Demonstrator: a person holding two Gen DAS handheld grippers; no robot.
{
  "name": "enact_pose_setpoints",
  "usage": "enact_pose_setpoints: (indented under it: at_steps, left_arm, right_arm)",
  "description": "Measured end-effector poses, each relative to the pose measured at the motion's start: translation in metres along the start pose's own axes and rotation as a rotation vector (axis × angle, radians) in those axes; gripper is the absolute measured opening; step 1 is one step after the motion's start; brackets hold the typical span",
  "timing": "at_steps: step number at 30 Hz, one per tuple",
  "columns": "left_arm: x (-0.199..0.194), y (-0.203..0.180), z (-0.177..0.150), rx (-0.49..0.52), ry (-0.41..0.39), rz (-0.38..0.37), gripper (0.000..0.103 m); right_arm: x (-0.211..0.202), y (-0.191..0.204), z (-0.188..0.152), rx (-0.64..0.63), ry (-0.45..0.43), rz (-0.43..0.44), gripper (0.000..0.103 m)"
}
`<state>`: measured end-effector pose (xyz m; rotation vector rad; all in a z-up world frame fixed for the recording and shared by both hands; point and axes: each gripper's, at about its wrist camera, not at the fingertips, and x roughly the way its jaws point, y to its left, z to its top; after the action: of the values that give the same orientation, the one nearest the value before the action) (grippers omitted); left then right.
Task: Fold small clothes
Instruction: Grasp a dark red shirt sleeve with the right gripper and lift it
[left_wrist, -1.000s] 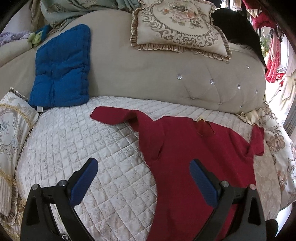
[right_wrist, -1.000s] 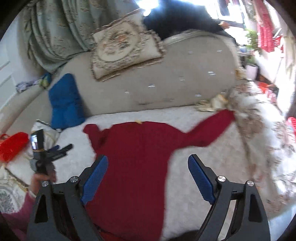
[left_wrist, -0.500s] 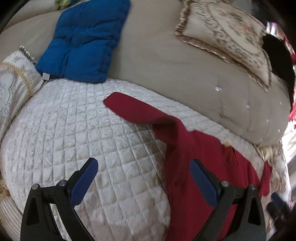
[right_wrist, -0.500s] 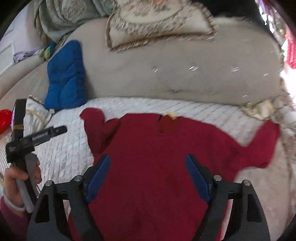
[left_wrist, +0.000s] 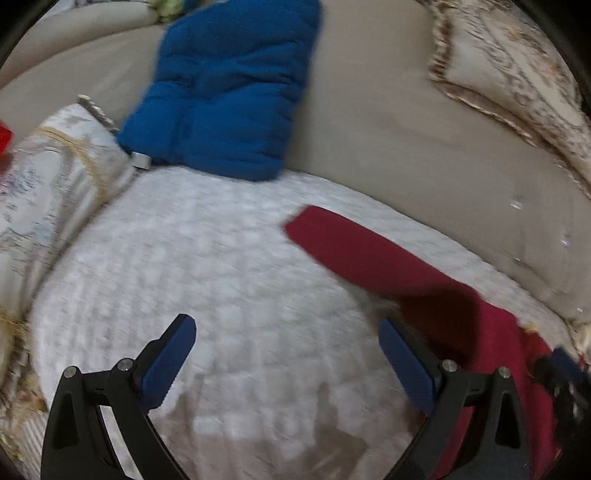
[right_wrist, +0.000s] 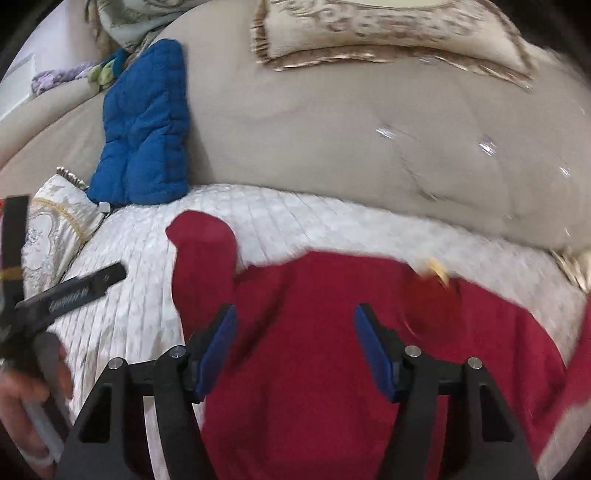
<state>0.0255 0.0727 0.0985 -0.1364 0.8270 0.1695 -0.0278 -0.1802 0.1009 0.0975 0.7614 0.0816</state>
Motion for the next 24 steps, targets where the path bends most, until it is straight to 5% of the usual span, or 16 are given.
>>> enact_pose_setpoints:
  at_steps: [5, 9, 12, 14, 18, 21, 24]
  left_arm:
    - [0.017, 0.031, 0.012, -0.079, 0.002, 0.039, 0.101]
    - [0.027, 0.047, 0.018, -0.119, -0.001, 0.08, 0.101]
    - [0.035, 0.055, 0.019, -0.148, 0.013, 0.067, 0.101]
    - [0.039, 0.055, 0.017, -0.149, 0.023, 0.076, 0.101]
    - [0.037, 0.057, 0.014, -0.146, 0.015, 0.115, 0.101]
    - [0.038, 0.066, 0.013, -0.161, 0.014, 0.147, 0.101]
    - [0.043, 0.08, 0.013, -0.216, 0.03, 0.159, 0.101]
  right_arm:
    - [0.061, 0.035, 0.019, -0.003, 0.037, 0.047, 0.04]
    - [0.111, 0.076, -0.014, -0.106, 0.273, 0.191, 0.038]
    - [0.098, 0.085, -0.015, -0.199, 0.24, 0.161, 0.038]
    - [0.087, 0.077, -0.002, -0.151, 0.244, 0.196, 0.038]
    - [0.068, 0.075, 0.044, -0.1, 0.117, 0.178, 0.038]
    - [0.078, 0.101, 0.078, -0.179, 0.07, 0.201, 0.038]
    - [0.112, 0.137, 0.099, -0.281, 0.126, 0.257, 0.038]
